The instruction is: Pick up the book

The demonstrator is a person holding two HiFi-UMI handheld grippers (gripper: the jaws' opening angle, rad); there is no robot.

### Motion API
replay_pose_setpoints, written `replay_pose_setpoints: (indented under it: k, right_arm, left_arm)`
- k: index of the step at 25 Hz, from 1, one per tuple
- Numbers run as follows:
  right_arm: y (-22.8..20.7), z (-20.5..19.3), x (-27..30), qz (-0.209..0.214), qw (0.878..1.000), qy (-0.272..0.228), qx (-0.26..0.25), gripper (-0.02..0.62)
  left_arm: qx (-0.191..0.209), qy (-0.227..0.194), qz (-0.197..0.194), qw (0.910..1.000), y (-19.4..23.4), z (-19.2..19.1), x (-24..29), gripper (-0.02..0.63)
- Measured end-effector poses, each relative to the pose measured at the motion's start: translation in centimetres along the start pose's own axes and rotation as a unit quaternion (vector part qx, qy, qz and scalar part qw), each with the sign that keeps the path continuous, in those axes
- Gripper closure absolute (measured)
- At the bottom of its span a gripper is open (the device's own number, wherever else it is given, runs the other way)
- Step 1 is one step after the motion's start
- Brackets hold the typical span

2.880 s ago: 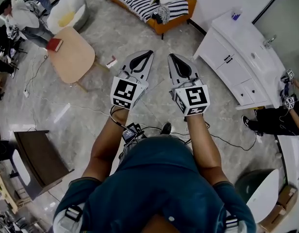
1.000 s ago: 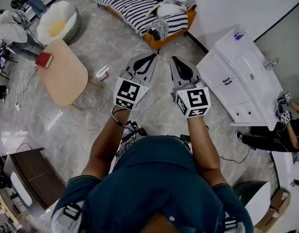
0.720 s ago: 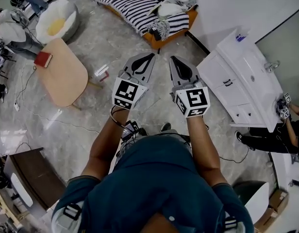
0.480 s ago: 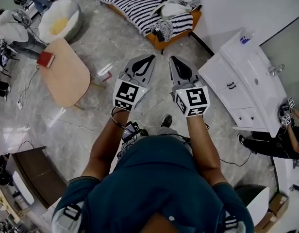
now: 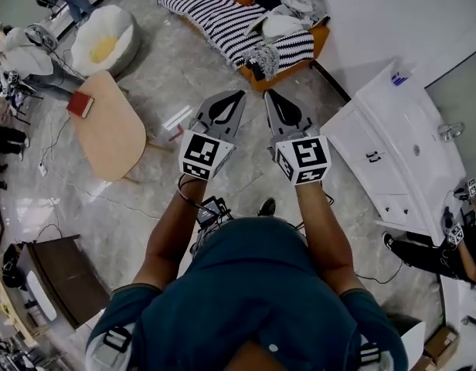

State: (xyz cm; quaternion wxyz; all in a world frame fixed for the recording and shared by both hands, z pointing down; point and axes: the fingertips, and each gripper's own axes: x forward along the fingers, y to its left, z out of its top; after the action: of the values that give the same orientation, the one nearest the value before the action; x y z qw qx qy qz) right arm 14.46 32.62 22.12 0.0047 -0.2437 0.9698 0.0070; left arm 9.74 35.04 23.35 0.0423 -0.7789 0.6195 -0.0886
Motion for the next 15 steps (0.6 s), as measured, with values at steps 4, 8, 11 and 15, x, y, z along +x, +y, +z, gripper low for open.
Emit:
replay_pose_setpoints:
  k: [4, 8, 11, 15]
  right_arm:
    - [-3.2, 0.1, 0.6, 0.011, 1.0, -0.004, 0.007, 0.58]
    - [-6.0, -0.1, 1.0, 0.012, 1.0, -0.009, 0.017, 0.581]
    - [-7.2, -0.1, 0.9, 0.013, 1.0, -0.011, 0.022, 0.58]
    - [-8.5, -0.5, 1.4, 0.006, 1.0, -0.008, 0.026, 0.581]
  left_arm:
    - [0.006, 0.001, 0.01, 0.9999, -0.3, 0.6, 3.2, 0.604]
    - [0.013, 0.012, 0.012, 0.9998, -1.1, 0.5, 5.7, 0.604]
    - [0.016, 0.014, 0.009, 0.9997, -1.5, 0.7, 6.9, 0.604]
    - [0.016, 0.013, 0.003, 0.9998, -1.3, 0.9, 8.4, 0.604]
